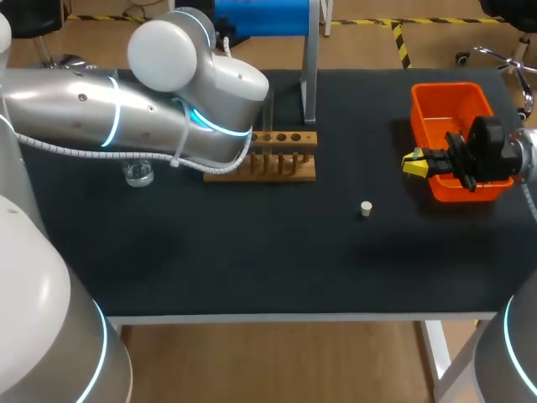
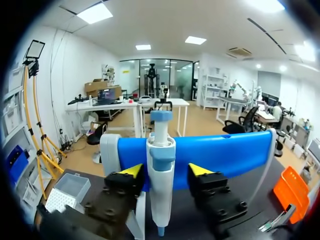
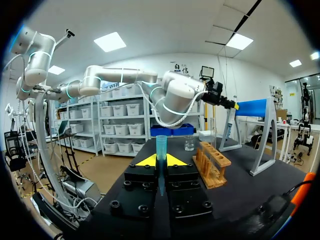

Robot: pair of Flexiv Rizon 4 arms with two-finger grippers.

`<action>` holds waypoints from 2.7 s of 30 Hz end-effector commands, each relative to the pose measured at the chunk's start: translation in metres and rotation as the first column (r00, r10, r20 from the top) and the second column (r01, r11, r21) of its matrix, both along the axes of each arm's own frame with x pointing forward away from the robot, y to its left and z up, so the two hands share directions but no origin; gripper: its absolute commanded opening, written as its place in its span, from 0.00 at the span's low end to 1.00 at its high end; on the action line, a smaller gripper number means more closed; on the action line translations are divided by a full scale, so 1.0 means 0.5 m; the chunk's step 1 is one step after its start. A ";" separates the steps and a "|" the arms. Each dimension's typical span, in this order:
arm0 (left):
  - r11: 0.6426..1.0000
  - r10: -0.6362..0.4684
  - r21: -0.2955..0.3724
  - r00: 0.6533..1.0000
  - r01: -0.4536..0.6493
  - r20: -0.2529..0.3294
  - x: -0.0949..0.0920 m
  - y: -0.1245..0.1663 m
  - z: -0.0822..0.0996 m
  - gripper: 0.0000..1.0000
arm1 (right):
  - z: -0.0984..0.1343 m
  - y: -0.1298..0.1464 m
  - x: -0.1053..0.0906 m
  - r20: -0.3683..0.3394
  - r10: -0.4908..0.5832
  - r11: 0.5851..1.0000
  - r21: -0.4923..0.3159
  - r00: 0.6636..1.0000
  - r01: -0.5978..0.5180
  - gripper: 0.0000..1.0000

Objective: Invert the test tube, pick up the pipette, mount the tip to pipette, aspirate from beaker and dispense into the tube, eject the tip, return the pipette, and cap with the stopper.

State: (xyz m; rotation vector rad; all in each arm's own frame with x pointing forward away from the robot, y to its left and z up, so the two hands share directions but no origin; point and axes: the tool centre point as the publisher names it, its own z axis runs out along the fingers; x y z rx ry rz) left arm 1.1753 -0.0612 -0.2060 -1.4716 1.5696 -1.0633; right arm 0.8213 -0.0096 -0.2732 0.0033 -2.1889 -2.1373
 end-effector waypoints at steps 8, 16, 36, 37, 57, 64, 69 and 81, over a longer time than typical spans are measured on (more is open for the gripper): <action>1.000 0.008 -0.001 1.000 -0.008 -0.003 0.001 -0.002 -0.009 0.08 | 0.000 -0.002 -0.001 0.001 0.001 1.000 0.000 1.000 -0.001 0.00; 1.000 0.010 0.006 1.000 -0.010 0.006 0.002 0.000 0.002 0.01 | 0.000 -0.002 -0.001 0.001 0.001 1.000 0.000 1.000 -0.001 0.00; 0.998 0.003 0.067 0.998 -0.007 0.056 0.015 0.009 0.083 0.00 | 0.000 -0.002 -0.001 0.001 0.001 1.000 0.000 1.000 -0.001 0.00; 0.998 0.002 0.068 0.998 -0.006 0.059 0.013 0.009 0.087 0.00 | 0.000 -0.002 -0.001 0.001 0.001 1.000 0.000 1.000 -0.001 0.00; 0.961 -0.264 0.073 0.964 0.266 -0.037 -0.090 0.023 0.121 0.00 | 0.000 -0.002 -0.001 0.001 0.001 1.000 0.000 1.000 -0.001 0.00; 0.940 -0.341 -0.005 0.939 0.341 0.045 -0.145 0.048 0.143 0.00 | 0.000 -0.002 -0.001 0.001 0.001 1.000 0.000 1.000 -0.001 0.00; 0.887 -0.458 -0.024 0.885 0.461 0.082 -0.182 0.048 0.170 0.00 | 0.000 -0.002 -0.001 0.001 0.001 1.000 0.000 1.000 -0.001 0.00; 0.805 -0.592 -0.006 0.803 0.594 0.063 -0.217 0.037 0.190 0.00 | 0.000 -0.002 -0.001 0.001 0.001 1.000 0.000 1.000 -0.001 0.00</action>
